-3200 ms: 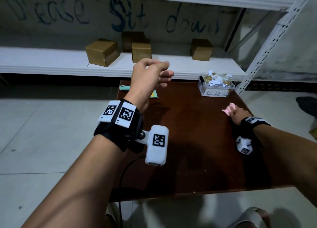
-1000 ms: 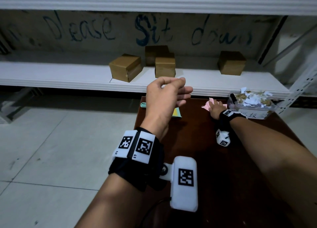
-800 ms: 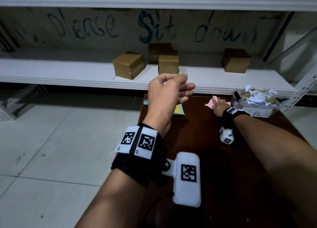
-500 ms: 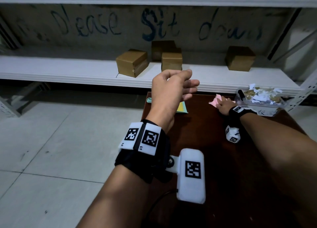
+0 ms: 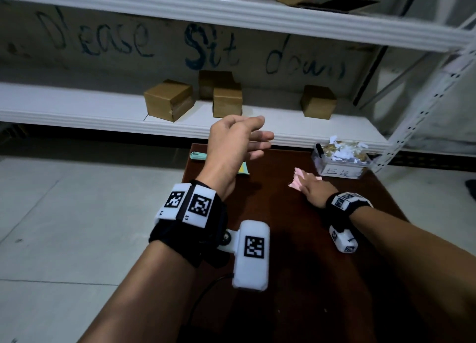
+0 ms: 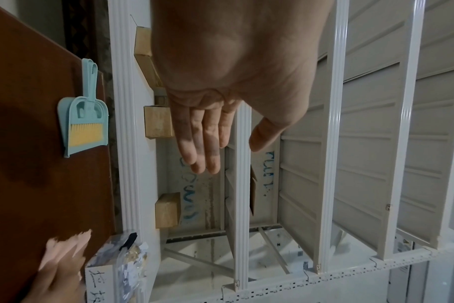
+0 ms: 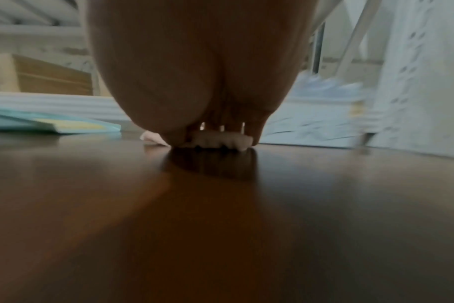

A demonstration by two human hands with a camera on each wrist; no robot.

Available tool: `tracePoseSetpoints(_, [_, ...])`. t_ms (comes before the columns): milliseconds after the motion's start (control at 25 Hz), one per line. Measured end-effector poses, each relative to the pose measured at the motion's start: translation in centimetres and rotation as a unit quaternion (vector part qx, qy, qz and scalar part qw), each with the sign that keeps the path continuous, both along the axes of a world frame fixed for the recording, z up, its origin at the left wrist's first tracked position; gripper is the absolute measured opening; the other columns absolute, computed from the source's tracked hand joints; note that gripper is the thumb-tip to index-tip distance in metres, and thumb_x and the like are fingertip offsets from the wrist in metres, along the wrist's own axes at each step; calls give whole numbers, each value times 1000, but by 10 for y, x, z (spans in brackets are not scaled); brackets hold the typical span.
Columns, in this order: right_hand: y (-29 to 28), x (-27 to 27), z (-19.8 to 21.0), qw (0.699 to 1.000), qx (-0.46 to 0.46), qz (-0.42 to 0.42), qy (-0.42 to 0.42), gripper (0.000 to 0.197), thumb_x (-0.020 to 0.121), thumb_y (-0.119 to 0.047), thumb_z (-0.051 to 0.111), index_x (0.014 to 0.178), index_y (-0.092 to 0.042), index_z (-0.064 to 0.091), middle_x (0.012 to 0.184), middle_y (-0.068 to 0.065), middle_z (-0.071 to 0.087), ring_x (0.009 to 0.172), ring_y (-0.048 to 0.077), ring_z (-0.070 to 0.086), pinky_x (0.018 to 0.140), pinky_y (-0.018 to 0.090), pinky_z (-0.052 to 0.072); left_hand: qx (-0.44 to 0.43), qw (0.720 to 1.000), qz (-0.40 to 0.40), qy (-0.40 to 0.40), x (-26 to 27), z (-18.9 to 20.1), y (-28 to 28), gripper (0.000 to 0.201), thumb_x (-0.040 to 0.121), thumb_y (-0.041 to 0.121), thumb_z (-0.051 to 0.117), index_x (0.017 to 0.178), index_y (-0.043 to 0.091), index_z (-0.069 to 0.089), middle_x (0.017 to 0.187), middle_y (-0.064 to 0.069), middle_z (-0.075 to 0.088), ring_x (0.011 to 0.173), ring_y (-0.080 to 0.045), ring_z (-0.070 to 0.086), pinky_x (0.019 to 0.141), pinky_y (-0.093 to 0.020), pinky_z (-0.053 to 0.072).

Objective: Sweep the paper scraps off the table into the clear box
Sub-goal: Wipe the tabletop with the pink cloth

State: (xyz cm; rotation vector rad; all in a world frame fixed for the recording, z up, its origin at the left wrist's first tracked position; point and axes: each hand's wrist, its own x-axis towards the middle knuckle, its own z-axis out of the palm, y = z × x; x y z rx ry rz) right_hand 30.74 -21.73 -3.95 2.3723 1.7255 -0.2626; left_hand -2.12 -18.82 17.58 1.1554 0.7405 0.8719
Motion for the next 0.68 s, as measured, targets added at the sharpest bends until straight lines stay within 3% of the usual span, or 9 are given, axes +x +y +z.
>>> tracePoseSetpoints(120, [-53, 27, 1, 999, -30, -22, -10, 62, 109, -47, 26, 165, -31, 4, 170, 10, 20, 151, 31, 34, 117, 42, 35, 3, 1000, -14, 5, -1, 3, -8, 37, 93, 22, 65, 123, 1, 56, 92, -14, 78, 90, -30, 76, 90, -46, 57])
tracePoseSetpoints(240, [-102, 60, 11, 993, -39, -104, -47, 55, 108, -45, 34, 159, -23, 32, 153, 13, 50, 134, 33, 55, 106, 39, 45, 0, 1000, -17, 6, 0, 5, -17, 39, 94, 21, 65, 124, -1, 56, 92, -14, 78, 90, -31, 76, 89, -45, 57])
tracePoseSetpoints(320, [-121, 80, 16, 981, -49, -173, -73, 56, 108, -45, 34, 155, -16, 40, 146, 18, 56, 128, 34, 59, 104, 38, 47, -2, 1000, -25, 7, 2, 5, -21, 40, 94, 21, 65, 125, -2, 55, 93, -15, 78, 91, -32, 75, 88, -44, 58])
tracePoseSetpoints(440, [-125, 97, 18, 970, -77, -227, -50, 57, 112, -37, 28, 163, -12, 18, 165, 17, 29, 144, 31, 43, 114, 32, 35, -2, 999, -42, 14, 6, 4, -25, 32, 94, 22, 66, 118, 2, 58, 92, -15, 78, 92, -33, 75, 87, -44, 58])
tracePoseSetpoints(520, [-112, 107, 12, 969, -82, -231, -27, 56, 113, -29, 23, 163, -10, 7, 171, 13, 8, 153, 31, 28, 122, 35, 25, -1, 999, -47, 21, 7, 2, -25, 24, 94, 22, 66, 110, 7, 59, 92, -14, 78, 93, -34, 75, 86, -42, 58])
tracePoseSetpoints(600, [-98, 131, 3, 972, -51, -227, -12, 58, 113, -33, 21, 162, -5, 11, 171, 17, 0, 157, 31, 16, 126, 40, 17, 1, 998, -48, 29, 8, 0, -23, 24, 94, 23, 66, 111, 8, 59, 92, -15, 78, 94, -34, 74, 84, -40, 58])
tracePoseSetpoints(680, [-84, 159, -11, 970, -29, -240, 2, 66, 110, -46, 19, 161, -5, 16, 171, 18, 3, 158, 30, 10, 127, 44, 13, 2, 998, -44, 37, 7, -3, -19, 27, 94, 22, 66, 114, 6, 59, 93, -15, 78, 95, -35, 74, 86, -41, 57])
